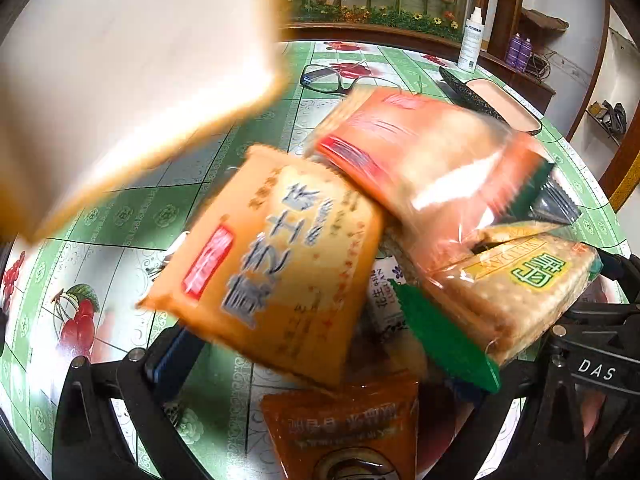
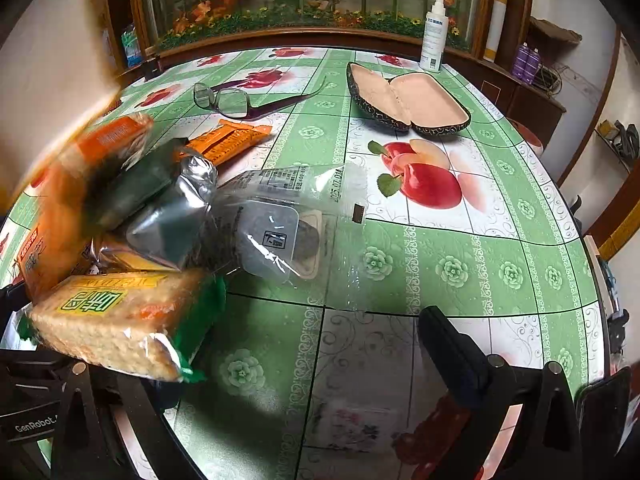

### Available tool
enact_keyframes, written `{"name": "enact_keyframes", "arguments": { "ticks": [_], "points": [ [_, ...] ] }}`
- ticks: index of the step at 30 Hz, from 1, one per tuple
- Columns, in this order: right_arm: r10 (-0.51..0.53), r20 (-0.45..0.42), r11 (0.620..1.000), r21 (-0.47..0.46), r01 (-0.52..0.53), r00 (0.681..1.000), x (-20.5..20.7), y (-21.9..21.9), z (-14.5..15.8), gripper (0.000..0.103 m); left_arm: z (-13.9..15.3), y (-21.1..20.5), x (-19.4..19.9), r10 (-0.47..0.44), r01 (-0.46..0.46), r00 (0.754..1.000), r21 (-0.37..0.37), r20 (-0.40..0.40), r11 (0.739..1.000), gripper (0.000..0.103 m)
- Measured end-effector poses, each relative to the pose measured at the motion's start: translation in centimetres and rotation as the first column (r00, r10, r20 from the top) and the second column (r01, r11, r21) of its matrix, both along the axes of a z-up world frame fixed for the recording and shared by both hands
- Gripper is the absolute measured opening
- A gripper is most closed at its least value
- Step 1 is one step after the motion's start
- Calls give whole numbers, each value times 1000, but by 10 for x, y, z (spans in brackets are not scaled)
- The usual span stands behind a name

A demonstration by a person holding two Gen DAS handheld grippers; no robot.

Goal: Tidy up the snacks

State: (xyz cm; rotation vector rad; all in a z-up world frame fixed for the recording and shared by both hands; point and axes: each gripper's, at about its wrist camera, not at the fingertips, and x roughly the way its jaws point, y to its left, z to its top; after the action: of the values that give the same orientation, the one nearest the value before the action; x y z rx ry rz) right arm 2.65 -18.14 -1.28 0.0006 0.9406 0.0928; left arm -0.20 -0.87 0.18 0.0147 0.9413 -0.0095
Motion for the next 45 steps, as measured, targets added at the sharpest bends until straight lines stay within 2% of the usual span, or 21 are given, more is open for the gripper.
{"name": "enact_keyframes", "arguments": {
  "ticks": [17, 19, 26, 29, 35, 39, 41, 45],
  "points": [
    [3, 0, 1000, -1, -3, 1000, -1, -1, 1, 102, -2, -3, -2, 1, -1, 1000, 3, 5, 1000, 103],
    [5, -2, 1000, 0, -5, 1000, 0, -1, 1, 102, -2, -1, -4, 1, -2, 999, 18, 36, 1000, 103],
    [23, -18, 1000, 0, -23, 1000, 2, -2, 1, 102, -1, -1, -2, 2, -2, 1000, 13, 27, 1000, 103],
    [16, -29, 999, 39, -15, 999, 3, -7, 4, 101, -1, -2, -2, 2, -2, 1000, 13, 24, 1000, 103],
    [-33, 31, 996, 88, 30, 999, -2, -22, 21, 99, -1, -2, -2, 3, -3, 1000, 9, 18, 1000, 103],
    [-79, 86, 990, 124, 68, 993, -6, -34, 33, 99, 0, 4, -9, -22, 22, 1000, 7, -16, 1000, 103],
    [-104, 95, 984, 154, 89, 990, -7, -42, 37, 99, 8, 7, -19, -48, 48, 999, -37, 4, 998, 103],
    [-135, 112, 973, 201, 111, 984, -9, -52, 43, 99, 41, 17, -58, -92, 99, 989, -59, 114, 993, 103]
  ]
}}
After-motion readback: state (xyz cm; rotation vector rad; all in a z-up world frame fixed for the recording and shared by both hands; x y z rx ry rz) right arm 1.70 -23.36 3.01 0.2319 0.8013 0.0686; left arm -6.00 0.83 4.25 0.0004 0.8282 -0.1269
